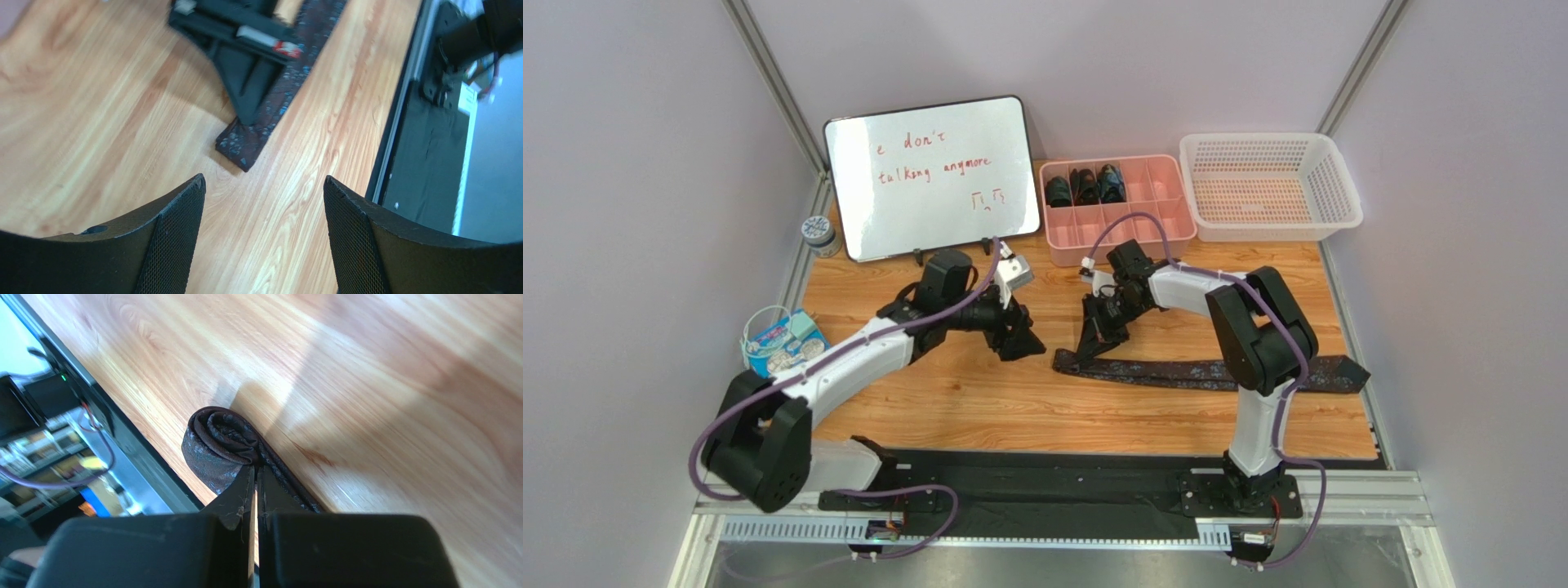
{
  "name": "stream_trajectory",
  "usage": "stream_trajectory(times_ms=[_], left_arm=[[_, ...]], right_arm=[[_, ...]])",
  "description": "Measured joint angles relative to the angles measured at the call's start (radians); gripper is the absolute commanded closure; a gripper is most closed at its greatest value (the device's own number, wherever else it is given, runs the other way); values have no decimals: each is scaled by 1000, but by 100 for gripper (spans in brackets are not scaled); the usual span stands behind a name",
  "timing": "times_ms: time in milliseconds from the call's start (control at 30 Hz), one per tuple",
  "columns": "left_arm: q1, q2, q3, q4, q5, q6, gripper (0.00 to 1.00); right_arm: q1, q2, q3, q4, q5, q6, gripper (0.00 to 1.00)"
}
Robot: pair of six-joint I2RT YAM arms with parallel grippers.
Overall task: Roll the ties
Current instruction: Roll the tie at the center of the board.
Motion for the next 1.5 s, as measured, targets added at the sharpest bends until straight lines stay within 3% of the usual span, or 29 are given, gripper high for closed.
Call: stream_trajectory(times_ms=[167,300,600,967,1067,1300,1500], left_arm=[[-41,-162,-169,108,23,124,23],[-116,-162,-295,225,-9,135,23],[-320,6,-361,555,-154,134,24],[-347,280,-333,742,-243,158,23],[-364,306,-322,777,-247,168,28],[-401,362,-287,819,-288,203,58],[-415,364,-275,787,-322,249,65]], right_arm=[[24,27,57,-66,-16,-128,100],[30,32,69,-147,-44,-257,100],[29,34,57,-267,-82,-436,100],[29,34,57,-299,-80,-487,100],[30,34,57,-299,-80,-490,100],[29,43,60,-302,-80,-492,100],[27,42,82,-319,-66,-496,100]])
